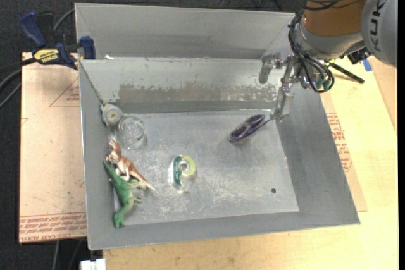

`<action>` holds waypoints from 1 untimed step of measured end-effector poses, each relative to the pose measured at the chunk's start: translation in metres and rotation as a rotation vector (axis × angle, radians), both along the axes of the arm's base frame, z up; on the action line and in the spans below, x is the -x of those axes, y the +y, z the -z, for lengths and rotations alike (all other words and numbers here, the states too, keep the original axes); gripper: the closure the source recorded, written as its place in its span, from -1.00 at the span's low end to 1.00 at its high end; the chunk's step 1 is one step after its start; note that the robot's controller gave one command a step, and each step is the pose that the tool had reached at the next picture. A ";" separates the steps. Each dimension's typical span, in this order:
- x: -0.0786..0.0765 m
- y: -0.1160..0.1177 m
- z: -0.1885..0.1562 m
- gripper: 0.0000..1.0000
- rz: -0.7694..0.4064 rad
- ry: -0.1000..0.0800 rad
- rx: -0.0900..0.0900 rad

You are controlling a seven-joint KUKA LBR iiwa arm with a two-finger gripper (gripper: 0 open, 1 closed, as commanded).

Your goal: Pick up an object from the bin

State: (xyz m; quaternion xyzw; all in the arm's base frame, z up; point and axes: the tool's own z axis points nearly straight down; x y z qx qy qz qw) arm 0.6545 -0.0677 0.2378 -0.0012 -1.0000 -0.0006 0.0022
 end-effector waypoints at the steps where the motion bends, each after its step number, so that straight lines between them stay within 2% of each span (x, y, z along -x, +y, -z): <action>1: -0.001 0.000 -0.005 -1.00 -0.002 -0.007 0.001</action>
Offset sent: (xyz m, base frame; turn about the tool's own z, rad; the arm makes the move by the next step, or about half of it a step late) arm -0.0515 0.0113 -0.0728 -0.1035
